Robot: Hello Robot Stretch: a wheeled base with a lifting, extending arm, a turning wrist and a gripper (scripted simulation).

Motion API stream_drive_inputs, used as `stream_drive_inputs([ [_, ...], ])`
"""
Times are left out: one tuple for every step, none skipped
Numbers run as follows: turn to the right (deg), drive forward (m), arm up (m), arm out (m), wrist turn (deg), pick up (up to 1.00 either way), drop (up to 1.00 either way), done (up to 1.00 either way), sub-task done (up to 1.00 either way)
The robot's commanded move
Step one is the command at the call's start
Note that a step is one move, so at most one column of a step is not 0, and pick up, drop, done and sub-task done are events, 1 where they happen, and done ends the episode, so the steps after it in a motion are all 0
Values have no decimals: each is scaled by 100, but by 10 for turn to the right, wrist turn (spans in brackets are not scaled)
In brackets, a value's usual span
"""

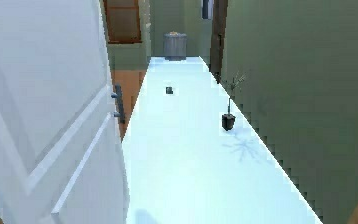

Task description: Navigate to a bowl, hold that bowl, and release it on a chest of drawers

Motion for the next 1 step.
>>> stream_drive_inputs([
  [0, 100, 0, 0, 0, 0, 0, 0, 0],
])
